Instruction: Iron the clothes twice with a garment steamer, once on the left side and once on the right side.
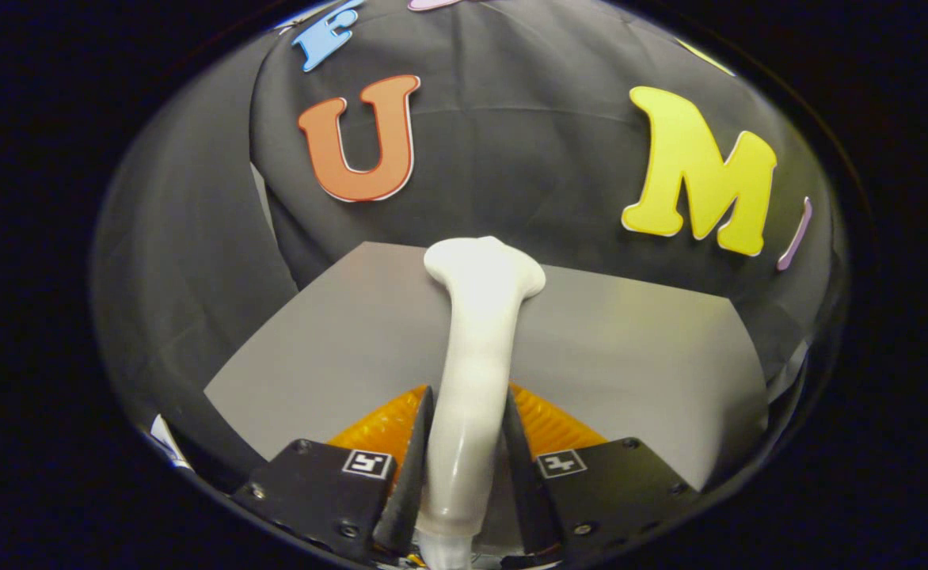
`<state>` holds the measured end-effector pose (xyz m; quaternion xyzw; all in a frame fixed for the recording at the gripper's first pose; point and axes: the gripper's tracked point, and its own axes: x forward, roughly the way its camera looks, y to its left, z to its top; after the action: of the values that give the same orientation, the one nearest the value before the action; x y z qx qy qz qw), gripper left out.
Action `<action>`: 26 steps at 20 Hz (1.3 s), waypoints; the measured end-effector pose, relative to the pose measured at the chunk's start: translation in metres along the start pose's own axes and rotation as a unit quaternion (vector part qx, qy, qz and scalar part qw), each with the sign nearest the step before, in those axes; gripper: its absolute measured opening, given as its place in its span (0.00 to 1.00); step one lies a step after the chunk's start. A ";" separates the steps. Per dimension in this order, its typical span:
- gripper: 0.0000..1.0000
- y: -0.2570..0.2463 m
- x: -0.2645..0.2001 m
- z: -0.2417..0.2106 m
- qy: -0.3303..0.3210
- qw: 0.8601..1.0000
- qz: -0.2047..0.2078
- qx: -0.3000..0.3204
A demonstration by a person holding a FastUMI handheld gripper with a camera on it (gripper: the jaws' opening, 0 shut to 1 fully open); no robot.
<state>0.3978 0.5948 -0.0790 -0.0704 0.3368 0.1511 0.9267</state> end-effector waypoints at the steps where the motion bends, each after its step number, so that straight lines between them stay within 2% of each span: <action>1: 0.45 -0.001 0.002 -0.001 0.001 1.000 0.000 0.002; 5: 0.35 0.004 -0.007 0.003 -0.016 1.000 0.018 -0.005; 8: 0.33 0.003 -0.029 0.011 -0.043 0.999 0.033 0.003; 13: 0.33 -0.001 -0.108 0.030 -0.114 0.991 0.066 -0.004; 19: 0.33 -0.019 -0.218 0.029 -0.186 0.977 0.099 -0.033; 21: 0.33 -0.032 -0.252 0.029 -0.205 0.973 0.097 -0.033; 26: 0.33 -0.083 -0.325 0.023 -0.248 0.967 0.058 -0.028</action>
<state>0.2021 0.4461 0.1504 -0.0370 0.0955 0.2265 0.9686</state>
